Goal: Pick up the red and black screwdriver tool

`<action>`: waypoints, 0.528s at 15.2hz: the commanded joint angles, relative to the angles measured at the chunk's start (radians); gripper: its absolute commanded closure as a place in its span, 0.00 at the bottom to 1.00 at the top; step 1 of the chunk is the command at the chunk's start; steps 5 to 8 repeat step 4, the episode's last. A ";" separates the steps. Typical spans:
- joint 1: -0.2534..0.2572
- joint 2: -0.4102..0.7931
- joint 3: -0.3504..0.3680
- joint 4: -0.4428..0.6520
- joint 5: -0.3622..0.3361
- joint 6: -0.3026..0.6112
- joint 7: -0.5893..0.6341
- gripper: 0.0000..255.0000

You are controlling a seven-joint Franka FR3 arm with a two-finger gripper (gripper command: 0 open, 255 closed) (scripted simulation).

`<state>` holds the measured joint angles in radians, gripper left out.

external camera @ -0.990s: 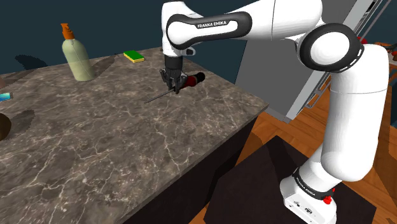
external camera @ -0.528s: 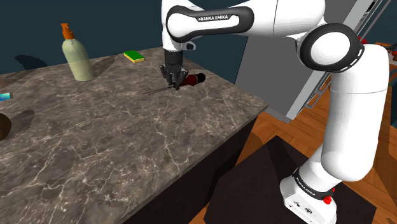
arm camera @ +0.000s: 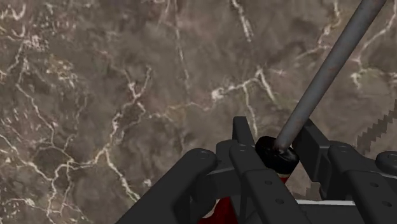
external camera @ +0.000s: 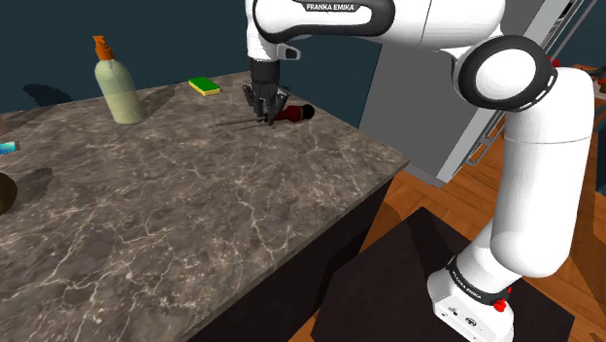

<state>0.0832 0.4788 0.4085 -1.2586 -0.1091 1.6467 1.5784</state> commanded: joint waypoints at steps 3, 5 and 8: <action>0.007 0.008 0.000 0.055 -0.002 -0.048 0.000 1.00; 0.007 0.008 0.000 0.056 -0.002 -0.048 0.000 1.00; 0.007 0.008 0.000 0.056 -0.002 -0.048 0.000 1.00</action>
